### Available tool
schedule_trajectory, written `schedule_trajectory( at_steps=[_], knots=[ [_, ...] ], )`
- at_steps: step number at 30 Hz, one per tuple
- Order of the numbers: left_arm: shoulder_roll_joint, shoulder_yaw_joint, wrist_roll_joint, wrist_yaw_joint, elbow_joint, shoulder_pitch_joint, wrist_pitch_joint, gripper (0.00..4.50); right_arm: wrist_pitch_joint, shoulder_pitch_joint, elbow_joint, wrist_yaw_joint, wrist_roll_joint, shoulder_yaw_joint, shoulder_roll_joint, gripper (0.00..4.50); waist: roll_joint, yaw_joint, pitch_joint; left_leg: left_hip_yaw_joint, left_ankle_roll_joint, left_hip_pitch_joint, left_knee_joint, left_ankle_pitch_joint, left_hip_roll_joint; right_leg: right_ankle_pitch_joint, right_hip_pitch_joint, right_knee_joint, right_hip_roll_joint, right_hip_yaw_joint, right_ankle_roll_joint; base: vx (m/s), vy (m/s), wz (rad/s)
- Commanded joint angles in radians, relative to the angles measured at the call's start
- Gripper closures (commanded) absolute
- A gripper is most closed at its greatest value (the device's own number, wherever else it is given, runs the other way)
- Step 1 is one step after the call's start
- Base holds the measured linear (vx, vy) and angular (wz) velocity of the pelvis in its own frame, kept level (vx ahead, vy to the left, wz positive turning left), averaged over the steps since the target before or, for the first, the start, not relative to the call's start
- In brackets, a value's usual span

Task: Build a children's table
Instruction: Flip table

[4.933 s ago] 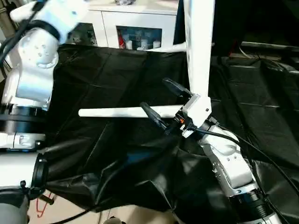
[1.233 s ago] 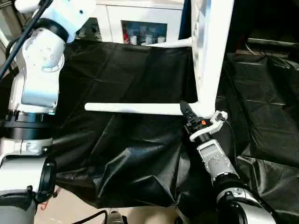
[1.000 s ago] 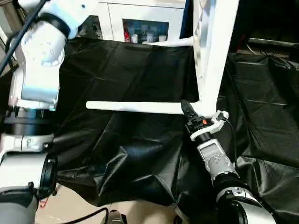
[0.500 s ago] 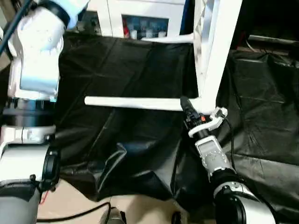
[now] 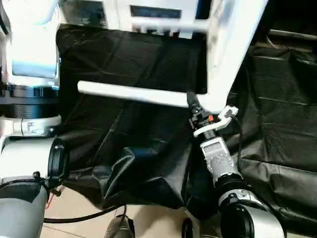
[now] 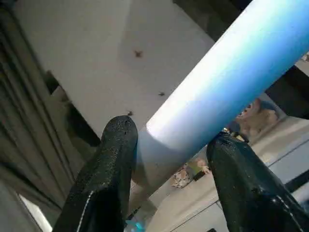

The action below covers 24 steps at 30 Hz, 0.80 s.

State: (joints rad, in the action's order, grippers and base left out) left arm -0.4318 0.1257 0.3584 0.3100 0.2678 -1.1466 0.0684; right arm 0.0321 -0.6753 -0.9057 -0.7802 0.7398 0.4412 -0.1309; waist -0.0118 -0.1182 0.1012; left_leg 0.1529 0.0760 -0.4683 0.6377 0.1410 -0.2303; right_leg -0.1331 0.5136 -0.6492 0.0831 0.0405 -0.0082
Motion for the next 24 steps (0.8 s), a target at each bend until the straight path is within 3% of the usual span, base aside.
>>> schedule_trajectory(
  at_steps=[1, 3, 9, 24],
  knots=[
    [0.074, 0.014, -0.208, -0.007, -0.185, -0.119, -0.121, 2.33, 0.000, -0.097, 0.052, 0.013, -0.099, -0.112, -0.015, 2.20, -0.003, -0.012, -0.134, 0.027, -0.114, 0.051, -0.046, 0.085, 0.019, 0.026, -0.108, 0.039, 0.025, -0.008, -0.310, 0.000, 0.000, 0.00],
    [0.074, 0.014, -0.208, -0.007, -0.185, -0.119, -0.121, 2.33, 0.000, -0.097, 0.052, 0.013, -0.099, -0.112, -0.015, 2.20, -0.005, -0.015, -0.133, 0.027, -0.092, 0.052, -0.050, 0.113, 0.016, -0.005, -0.105, 0.041, 0.024, -0.006, -0.293, 0.000, 0.000, 0.00],
    [0.074, 0.014, -0.208, -0.007, -0.185, -0.119, -0.121, 2.33, 0.000, -0.097, 0.052, 0.013, -0.099, -0.112, -0.015, 2.25, -0.004, -0.027, -0.133, 0.029, -0.081, 0.052, -0.052, 0.126, 0.016, -0.015, -0.103, 0.041, 0.026, -0.004, -0.279, 0.000, 0.000, 0.00],
    [0.074, 0.014, -0.208, -0.007, -0.185, -0.119, -0.121, 2.33, 0.000, -0.097, 0.052, 0.013, -0.099, -0.112, -0.015, 2.26, -0.001, -0.031, -0.138, 0.029, -0.097, 0.043, -0.049, 0.081, 0.020, 0.029, -0.108, 0.034, 0.029, -0.001, -0.277, 0.000, 0.000, 0.00]
  ],
)
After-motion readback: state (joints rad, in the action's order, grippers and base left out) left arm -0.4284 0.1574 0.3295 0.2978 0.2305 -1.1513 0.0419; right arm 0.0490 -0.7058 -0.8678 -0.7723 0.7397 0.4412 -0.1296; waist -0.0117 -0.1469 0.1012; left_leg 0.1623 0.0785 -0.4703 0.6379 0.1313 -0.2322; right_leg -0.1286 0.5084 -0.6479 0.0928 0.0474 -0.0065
